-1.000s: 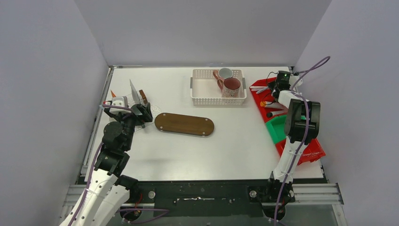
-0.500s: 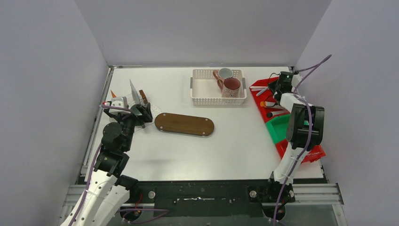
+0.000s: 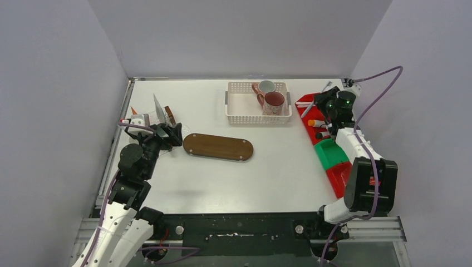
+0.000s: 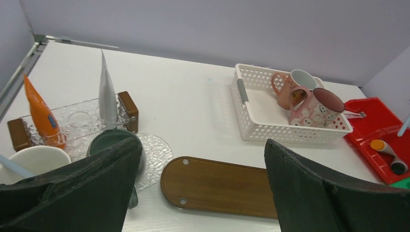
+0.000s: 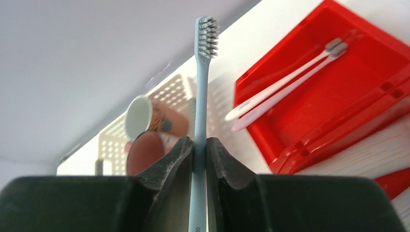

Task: Prepare toiletry sets of a toothbrush and toothpaste on the tray
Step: Pick up the toothbrush from the storage box.

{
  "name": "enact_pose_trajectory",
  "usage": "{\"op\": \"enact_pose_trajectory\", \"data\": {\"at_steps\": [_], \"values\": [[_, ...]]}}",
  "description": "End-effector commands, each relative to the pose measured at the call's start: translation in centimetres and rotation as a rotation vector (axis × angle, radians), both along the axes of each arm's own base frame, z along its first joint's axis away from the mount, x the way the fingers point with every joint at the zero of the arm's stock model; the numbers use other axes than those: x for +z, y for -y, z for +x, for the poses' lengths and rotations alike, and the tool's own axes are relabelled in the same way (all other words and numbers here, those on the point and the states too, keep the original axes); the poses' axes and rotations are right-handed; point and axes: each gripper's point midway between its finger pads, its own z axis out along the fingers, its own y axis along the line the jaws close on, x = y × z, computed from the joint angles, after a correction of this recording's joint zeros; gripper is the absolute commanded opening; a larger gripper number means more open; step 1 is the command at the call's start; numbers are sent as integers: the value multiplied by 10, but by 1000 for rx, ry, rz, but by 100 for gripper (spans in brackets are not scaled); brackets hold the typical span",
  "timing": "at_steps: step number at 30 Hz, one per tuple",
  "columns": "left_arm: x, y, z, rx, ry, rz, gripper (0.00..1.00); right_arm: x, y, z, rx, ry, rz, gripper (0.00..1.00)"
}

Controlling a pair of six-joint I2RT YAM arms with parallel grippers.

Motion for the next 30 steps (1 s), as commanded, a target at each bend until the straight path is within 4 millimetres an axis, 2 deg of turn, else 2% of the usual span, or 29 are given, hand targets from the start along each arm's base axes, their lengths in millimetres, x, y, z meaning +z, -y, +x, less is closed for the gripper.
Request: {"op": "enact_pose_trajectory", "data": {"at_steps": [1, 6, 12, 20, 21, 23, 30], "values": [[27, 24, -8, -130, 13, -64, 97, 49, -42, -25, 184, 160, -90, 0], [22, 44, -8, -233, -28, -50, 97, 64, -85, -59, 317, 217, -169, 0], [17, 74, -11, -386, -86, -82, 97, 77, -126, -91, 449, 293, -208, 0], [16, 101, -14, -505, -111, -172, 97, 73, -183, -121, 646, 347, -261, 0], [22, 104, -13, -510, -91, -202, 97, 72, -190, -124, 664, 351, -269, 0], [22, 109, -13, -521, -93, -248, 97, 71, -204, -131, 705, 368, -282, 0], [16, 133, -14, -597, -119, -322, 97, 67, -266, -160, 901, 443, -275, 0]]}}
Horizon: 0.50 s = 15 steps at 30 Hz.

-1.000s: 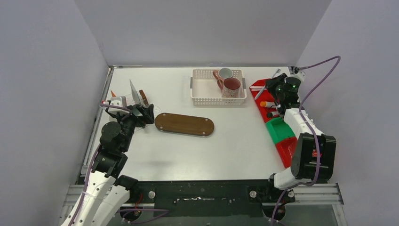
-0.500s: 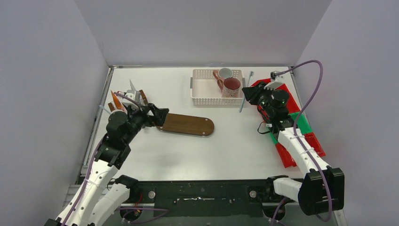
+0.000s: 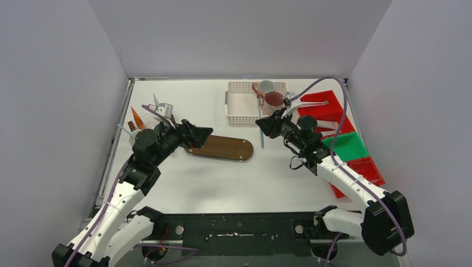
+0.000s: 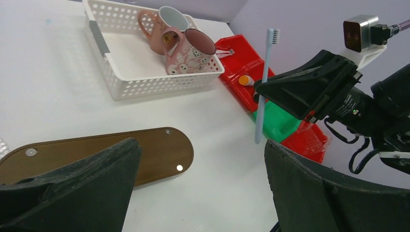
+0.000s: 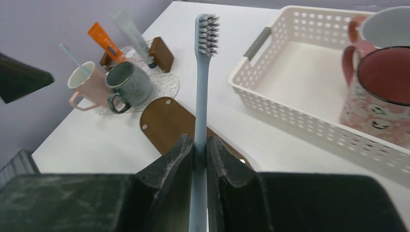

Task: Prepare toiletry sets of a toothbrush and toothpaste on the tray
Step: Pick up the toothbrush from the storage box.

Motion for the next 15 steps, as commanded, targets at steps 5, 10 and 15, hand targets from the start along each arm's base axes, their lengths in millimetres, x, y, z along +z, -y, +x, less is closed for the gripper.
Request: {"op": "enact_pose_trajectory", "data": {"at_steps": [5, 10, 15], "values": [[20, 34, -9, -112, 40, -104, 97, 19, -58, -27, 211, 152, 15, 0], [21, 48, -12, -149, 72, -120, 94, 19, -80, -43, 302, 166, 23, 0], [21, 61, -10, -178, 89, -131, 90, 24, -95, -59, 382, 191, 40, 0]]}}
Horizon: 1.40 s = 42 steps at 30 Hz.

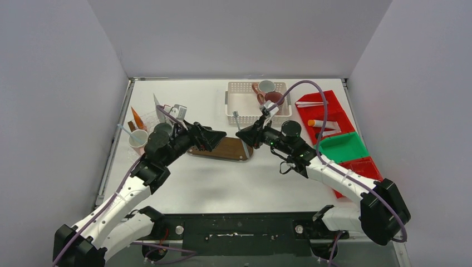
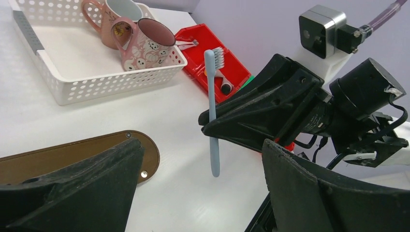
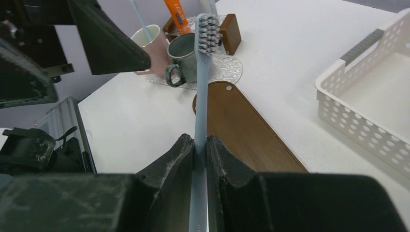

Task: Prepare toiletry sets of a toothbrush and toothpaste on the tray
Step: Pick up the toothbrush from the storage box.

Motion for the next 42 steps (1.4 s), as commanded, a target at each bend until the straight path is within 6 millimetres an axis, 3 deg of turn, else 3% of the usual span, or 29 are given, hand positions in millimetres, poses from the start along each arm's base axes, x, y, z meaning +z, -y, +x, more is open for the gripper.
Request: {"op": "enact_pose_trajectory", "data": {"at_steps": [1, 5, 13, 19, 25, 28, 33, 38, 42], "values": [[24, 13, 3, -33, 90, -57, 89, 33, -17, -12, 90, 131, 72, 0], [22, 24, 5, -56, 96, -56, 82, 40, -25, -24, 146, 157, 95, 0], [28, 38, 7, -90, 103, -110, 59, 42, -32, -34, 190, 174, 99, 0], [24, 49, 5, -117, 90, -118, 38, 42, -35, -38, 206, 181, 99, 0], [22, 52, 5, -118, 90, -115, 4, 38, -34, -36, 195, 186, 89, 0], [23, 49, 6, -100, 101, -110, 0, 34, -32, -33, 174, 185, 75, 0], [25, 34, 11, -13, 130, -72, 0, 33, -25, -27, 118, 186, 67, 19], [24, 7, 22, 132, 148, 6, 0, 32, -3, -15, -15, 195, 48, 50], [25, -23, 35, 286, 163, 64, 0, 33, 20, -5, -135, 213, 31, 63]]}}
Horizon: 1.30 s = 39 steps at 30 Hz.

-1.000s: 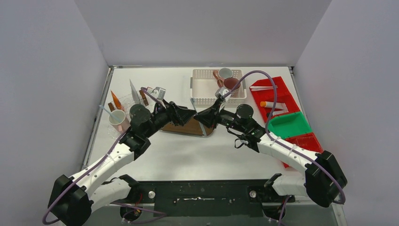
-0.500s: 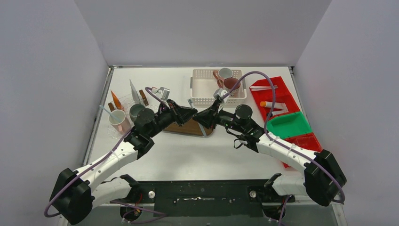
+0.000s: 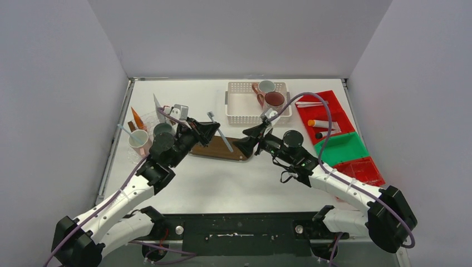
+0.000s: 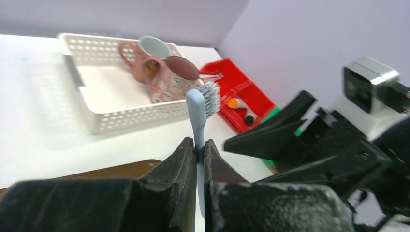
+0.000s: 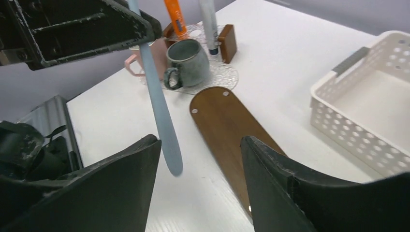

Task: Prepare toiletry sets of a toothbrush and toothpaste on the tray
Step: Pick up the toothbrush from the storage box, then place the toothbrush in the cup.

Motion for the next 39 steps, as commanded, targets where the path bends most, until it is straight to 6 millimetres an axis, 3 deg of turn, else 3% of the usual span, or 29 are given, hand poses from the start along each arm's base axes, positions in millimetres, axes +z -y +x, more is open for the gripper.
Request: {"op": "enact_pose_trajectory", "data": {"at_steps": [1, 10, 20, 30, 39], "values": [[14, -42, 20, 223, 57, 67, 0, 28, 33, 19, -187, 108, 37, 66], [19, -124, 45, 490, 66, 98, 0, 25, 85, 32, -425, 138, 29, 85], [9, -199, 58, 752, 39, 180, 0, 13, 129, 40, -583, 158, 51, 99], [2, -256, 72, 951, 30, 180, 0, -5, 157, 39, -659, 169, 96, 100], [-20, -287, 94, 1073, 37, 173, 0, -4, 173, 32, -711, 196, 130, 100]]}}
